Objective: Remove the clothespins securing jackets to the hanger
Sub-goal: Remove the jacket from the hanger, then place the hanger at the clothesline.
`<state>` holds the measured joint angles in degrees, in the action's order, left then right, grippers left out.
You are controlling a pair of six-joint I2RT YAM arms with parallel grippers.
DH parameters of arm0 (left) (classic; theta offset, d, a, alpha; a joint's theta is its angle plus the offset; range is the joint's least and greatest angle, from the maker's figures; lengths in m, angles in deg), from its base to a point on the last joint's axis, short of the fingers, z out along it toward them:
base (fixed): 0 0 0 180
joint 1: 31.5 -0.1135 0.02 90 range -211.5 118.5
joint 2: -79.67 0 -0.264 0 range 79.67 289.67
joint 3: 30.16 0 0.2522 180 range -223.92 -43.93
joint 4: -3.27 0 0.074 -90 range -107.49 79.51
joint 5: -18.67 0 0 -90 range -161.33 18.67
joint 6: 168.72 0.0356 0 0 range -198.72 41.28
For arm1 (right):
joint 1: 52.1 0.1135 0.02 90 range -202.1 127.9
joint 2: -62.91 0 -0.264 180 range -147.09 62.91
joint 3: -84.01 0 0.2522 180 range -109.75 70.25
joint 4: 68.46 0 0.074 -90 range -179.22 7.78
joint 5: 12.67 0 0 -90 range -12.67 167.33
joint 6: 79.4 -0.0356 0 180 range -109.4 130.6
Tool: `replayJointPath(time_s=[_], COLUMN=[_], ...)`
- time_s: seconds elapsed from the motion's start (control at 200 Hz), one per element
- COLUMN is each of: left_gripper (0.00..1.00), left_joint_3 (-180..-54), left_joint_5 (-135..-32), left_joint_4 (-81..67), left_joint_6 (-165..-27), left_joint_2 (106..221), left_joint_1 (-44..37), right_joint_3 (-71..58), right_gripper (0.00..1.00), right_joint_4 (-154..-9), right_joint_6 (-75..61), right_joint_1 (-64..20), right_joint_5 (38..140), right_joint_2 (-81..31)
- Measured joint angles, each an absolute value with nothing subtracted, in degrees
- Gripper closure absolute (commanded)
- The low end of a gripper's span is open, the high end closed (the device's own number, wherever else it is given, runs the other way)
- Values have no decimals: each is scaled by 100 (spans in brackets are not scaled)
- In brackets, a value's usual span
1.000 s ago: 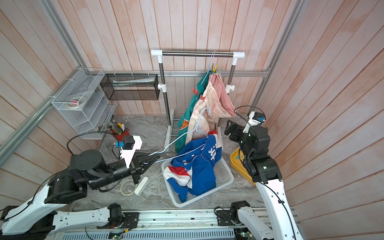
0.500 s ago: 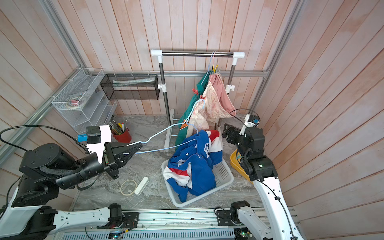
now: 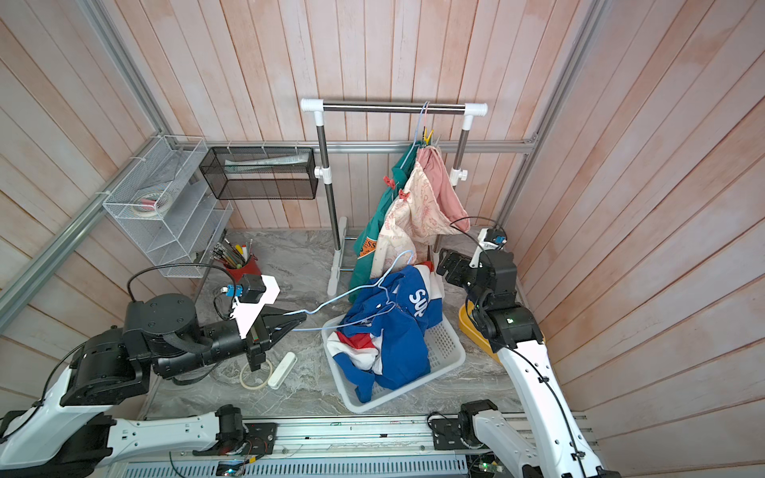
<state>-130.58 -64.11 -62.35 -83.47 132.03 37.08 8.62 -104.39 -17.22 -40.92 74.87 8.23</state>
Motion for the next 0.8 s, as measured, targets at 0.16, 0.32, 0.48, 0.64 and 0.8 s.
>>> replayJointPath(time_s=[0.16,0.32,0.48,0.64,0.8], left_gripper=[100,100,100,100,100], left_joint_3=[-13248,-13698,-14041,-13683,-13633], left_joint_5=[-6252,-5935,-5259,-4597,-3578], left_joint_4=[-6355,-6230,-5701,-4635,-3304], left_joint_6=[-8559,-8583,-8264,-7512,-6594], left_joint_2=[13026,12587,12418,12506,13293], left_joint_1=[3715,3719,3719,3719,3717], right_joint_3=[987,1168,1304,1380,1435], right_gripper=[7,7,7,7,7], right_joint_4=[-10343,-10306,-10253,-10162,-10070], right_joint_6=[-1724,-1724,-1724,-1741,-1779], right_joint_1=[-4092,-4096,-4096,-4096,-4096], right_joint_5=[7576,7633,7703,7786,7874], right_joint_2=[773,751,747,747,714])
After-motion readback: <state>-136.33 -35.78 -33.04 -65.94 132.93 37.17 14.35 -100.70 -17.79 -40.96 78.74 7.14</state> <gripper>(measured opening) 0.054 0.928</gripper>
